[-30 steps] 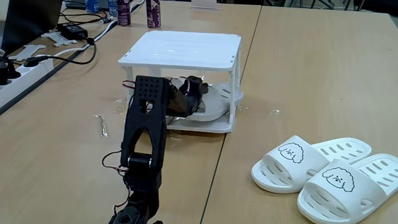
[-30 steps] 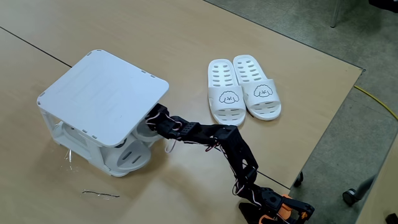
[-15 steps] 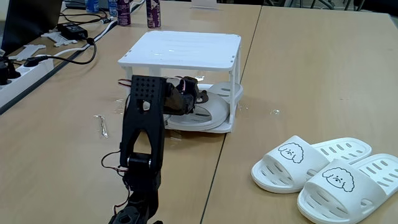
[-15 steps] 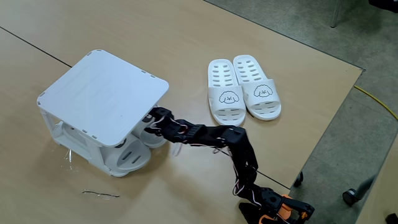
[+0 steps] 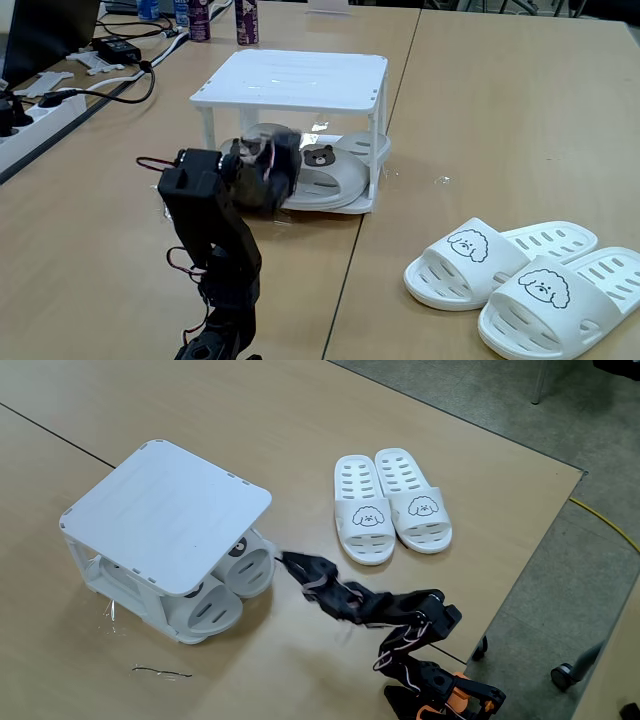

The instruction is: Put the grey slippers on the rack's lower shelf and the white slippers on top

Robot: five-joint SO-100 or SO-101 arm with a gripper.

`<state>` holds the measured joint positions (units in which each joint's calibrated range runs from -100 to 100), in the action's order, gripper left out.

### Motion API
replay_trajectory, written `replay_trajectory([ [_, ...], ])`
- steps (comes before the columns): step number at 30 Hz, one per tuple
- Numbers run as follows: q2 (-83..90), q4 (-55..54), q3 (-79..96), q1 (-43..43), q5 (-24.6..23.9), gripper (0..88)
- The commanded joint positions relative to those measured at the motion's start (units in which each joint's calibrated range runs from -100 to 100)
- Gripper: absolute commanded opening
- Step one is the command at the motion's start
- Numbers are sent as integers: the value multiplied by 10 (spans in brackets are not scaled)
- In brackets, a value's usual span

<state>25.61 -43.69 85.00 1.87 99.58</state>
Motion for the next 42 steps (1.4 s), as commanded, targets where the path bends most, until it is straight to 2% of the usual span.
replay_trajectory([
  [1,-31,-170,116,-69,4,7],
  [7,-185,-222,91,-288,4,7],
  [10,-246,-222,36,-358,4,7],
  [12,-288,-222,-13,-368,4,17],
  [13,-302,-222,-36,-368,4,53],
  [17,-345,-221,-120,-367,4,268],
  [18,-356,-221,-138,-367,4,292],
  [22,-426,-221,-225,-366,4,300],
  [32,-636,-215,-537,-362,4,291],
  [33,-651,-215,-552,-362,4,261],
  [34,-665,-214,-564,-362,4,190],
  [36,-678,-214,-570,-362,4,0],
  [37,-673,-214,-570,-362,4,22],
  [40,-599,-204,-566,-364,4,7],
  [42,-508,-139,-564,-367,4,7],
])
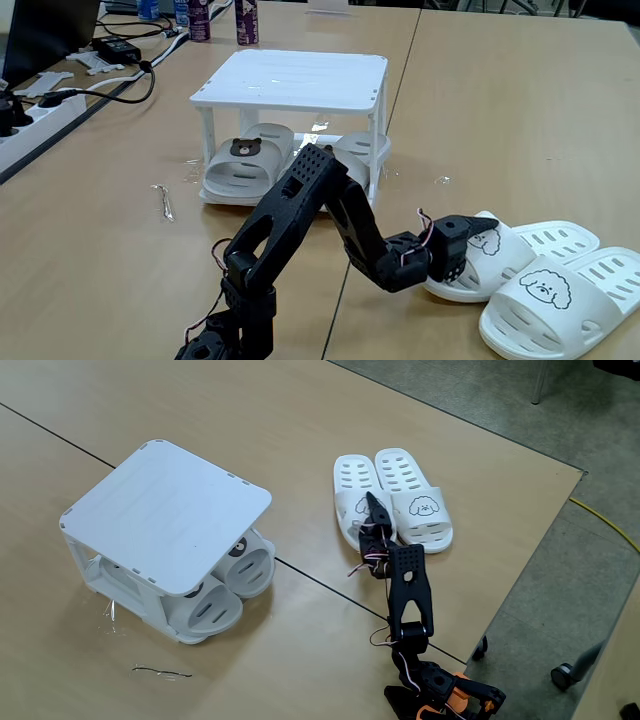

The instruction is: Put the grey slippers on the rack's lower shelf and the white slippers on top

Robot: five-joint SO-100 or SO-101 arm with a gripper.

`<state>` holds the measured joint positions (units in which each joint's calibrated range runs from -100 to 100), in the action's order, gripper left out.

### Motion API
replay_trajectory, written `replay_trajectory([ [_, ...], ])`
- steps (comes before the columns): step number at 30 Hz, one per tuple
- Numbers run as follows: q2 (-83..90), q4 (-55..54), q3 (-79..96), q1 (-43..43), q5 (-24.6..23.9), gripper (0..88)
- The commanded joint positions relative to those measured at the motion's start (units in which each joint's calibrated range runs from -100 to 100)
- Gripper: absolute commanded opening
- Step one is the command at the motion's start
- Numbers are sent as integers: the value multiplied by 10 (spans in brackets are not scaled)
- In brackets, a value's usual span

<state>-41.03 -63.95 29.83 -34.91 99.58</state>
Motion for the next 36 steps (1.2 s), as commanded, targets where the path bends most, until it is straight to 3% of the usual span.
replay_trajectory([
  [1,210,113,-13,0,4,7],
  [5,435,338,-21,4,4,7],
  [13,771,641,-21,9,4,7],
  [17,905,748,-21,87,4,8],
  [20,964,782,-21,206,4,8],
  [28,880,784,-85,495,4,8],
  [36,470,779,-450,525,4,7],
])
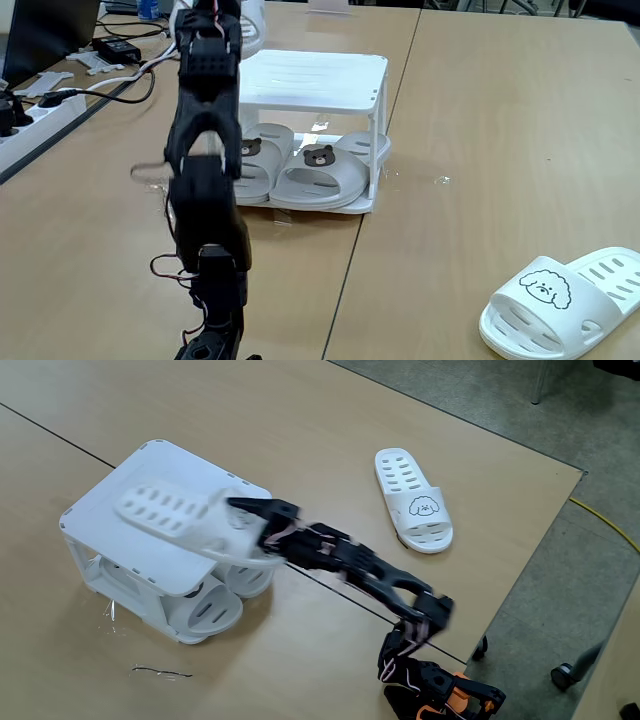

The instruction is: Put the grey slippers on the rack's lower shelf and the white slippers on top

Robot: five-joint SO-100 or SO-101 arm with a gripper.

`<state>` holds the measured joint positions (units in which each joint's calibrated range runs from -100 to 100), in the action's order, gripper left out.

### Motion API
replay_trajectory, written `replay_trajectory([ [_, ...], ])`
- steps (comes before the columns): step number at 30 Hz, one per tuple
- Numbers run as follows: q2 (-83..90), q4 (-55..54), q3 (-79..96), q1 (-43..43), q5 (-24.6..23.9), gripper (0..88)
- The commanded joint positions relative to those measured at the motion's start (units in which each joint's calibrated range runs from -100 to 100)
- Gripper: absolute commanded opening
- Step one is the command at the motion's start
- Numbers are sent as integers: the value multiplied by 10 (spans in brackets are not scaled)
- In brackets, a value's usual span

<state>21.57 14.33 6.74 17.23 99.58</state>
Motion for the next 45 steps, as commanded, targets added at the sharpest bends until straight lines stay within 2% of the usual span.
replay_trajectory([
  [1,-210,-4,-272,4,4,7],
  [7,-525,-6,-580,-16,4,7],
  [11,-641,-7,-694,-49,4,29],
  [12,-654,-7,-707,-55,4,83],
  [14,-657,-7,-709,-56,4,250],
  [15,-656,-7,-709,-55,4,298],
  [17,-632,-4,-697,-55,4,325],
  [28,-186,-7,-155,-57,4,325],
  [30,-81,-7,-32,-87,4,323],
  [32,16,-7,61,-134,4,258],
  [35,171,-8,187,-189,4,18],
  [36,217,-10,236,-199,4,5],
  [37,256,-28,294,-206,4,16],
  [39,304,-168,455,-223,4,5],
  [41,303,-324,593,-237,4,6],
  [45,274,-507,816,-255,4,6],
])
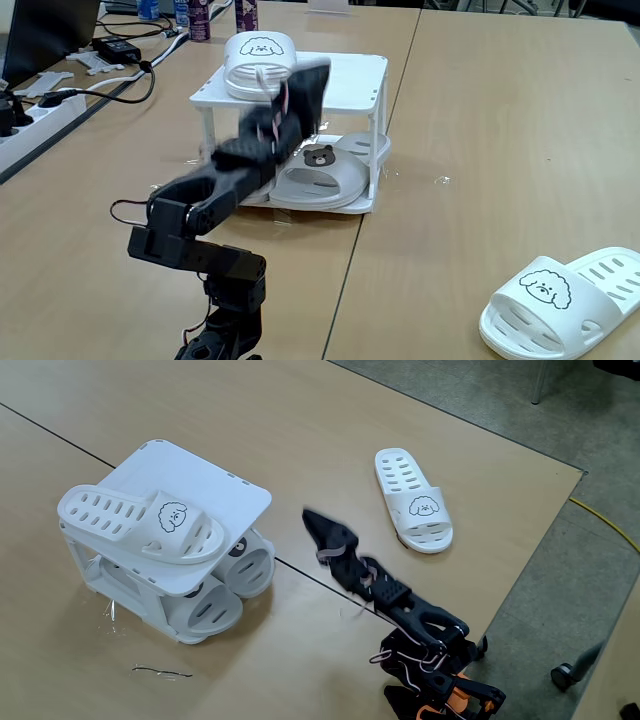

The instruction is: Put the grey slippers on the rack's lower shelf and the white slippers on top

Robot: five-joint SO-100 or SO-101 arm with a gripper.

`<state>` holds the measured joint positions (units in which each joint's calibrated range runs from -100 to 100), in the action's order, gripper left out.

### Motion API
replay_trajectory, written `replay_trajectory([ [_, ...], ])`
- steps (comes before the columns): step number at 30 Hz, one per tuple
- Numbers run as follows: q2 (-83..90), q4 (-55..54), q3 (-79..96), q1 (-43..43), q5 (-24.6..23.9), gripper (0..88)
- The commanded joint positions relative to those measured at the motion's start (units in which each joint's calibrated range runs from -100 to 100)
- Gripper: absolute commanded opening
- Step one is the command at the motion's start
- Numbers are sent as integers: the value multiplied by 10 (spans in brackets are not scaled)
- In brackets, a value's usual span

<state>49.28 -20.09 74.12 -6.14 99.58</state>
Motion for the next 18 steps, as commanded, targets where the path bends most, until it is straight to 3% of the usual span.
replay_trajectory([
  [1,-39,-206,170,-37,4,6],
  [11,-486,-538,178,-266,4,6],
  [18,-635,-613,97,-414,4,6],
])
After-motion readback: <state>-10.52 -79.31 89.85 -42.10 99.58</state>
